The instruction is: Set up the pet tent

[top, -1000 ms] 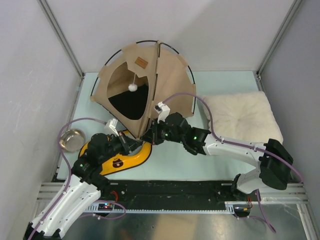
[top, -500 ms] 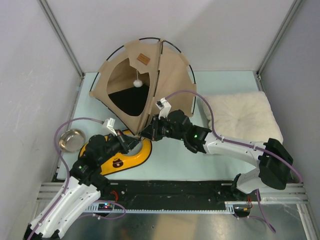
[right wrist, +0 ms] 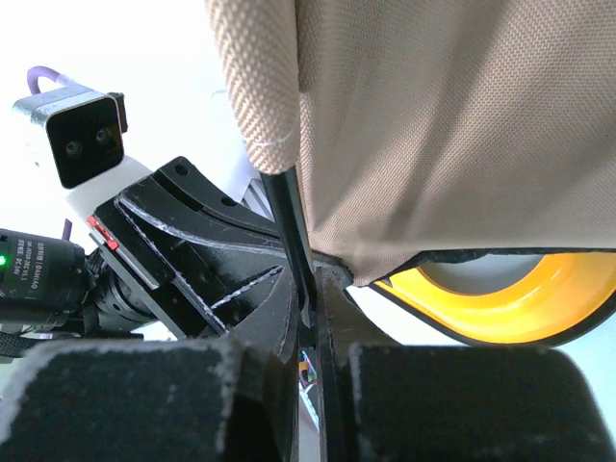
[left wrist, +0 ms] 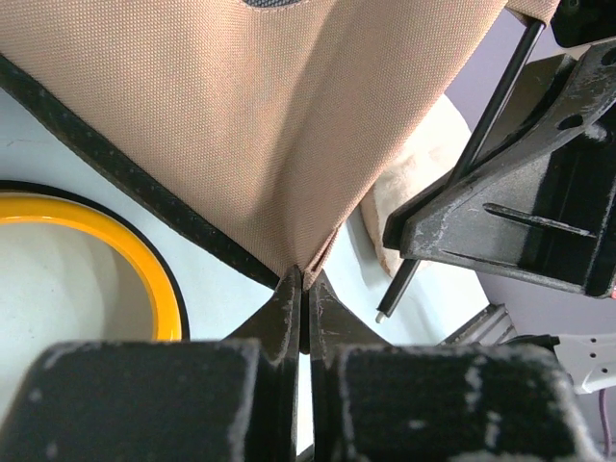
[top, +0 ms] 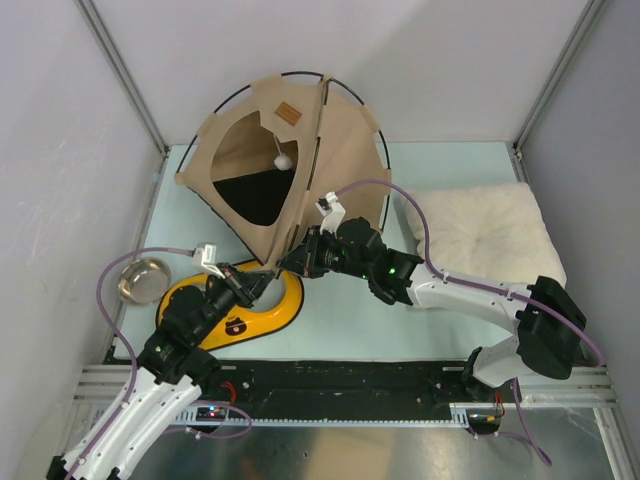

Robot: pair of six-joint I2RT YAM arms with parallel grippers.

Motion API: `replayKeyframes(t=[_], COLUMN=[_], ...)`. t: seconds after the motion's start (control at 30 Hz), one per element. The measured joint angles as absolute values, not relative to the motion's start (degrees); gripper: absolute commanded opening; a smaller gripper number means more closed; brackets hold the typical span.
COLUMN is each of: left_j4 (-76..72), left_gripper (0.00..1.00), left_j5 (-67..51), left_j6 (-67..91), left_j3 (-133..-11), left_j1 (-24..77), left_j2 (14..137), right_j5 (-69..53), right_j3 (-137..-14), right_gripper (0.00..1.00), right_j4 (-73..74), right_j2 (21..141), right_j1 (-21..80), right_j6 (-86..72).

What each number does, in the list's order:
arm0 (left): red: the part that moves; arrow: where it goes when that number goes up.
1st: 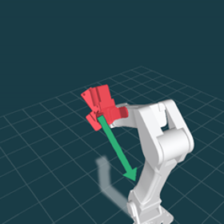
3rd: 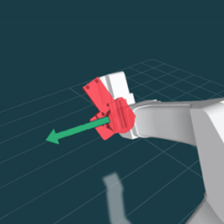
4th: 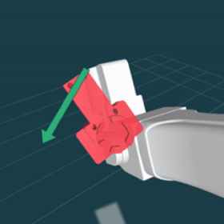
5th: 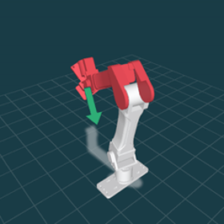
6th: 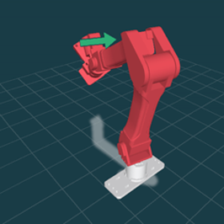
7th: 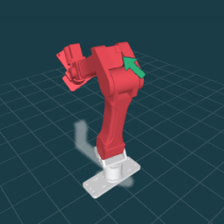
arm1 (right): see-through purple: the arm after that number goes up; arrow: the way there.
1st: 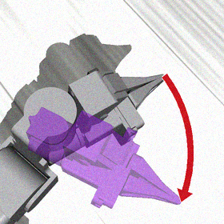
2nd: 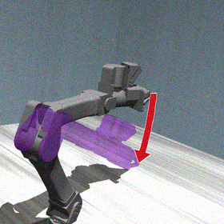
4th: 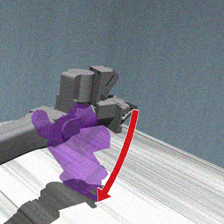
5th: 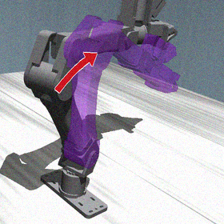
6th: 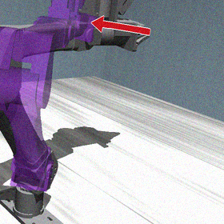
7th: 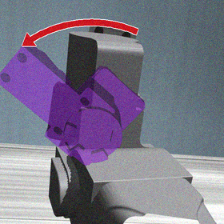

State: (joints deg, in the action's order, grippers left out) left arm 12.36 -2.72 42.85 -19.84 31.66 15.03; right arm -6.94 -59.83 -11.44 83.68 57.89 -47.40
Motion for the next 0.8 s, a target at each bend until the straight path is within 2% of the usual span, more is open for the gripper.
replayKeyframes(t=[0.8], left_j4=[8.71], left_gripper=[0.02], left_j5=[0.56], left_j6=[39.86], left_j3=[-17.67], left_j1=[32.03], left_j2=[15.73], right_j5=[-7.66], right_j3=[-59.88], right_gripper=[0.00], right_j4=[-11.53], right_j2=[83.68], right_j1=[58.48], right_j6=[-49.30])
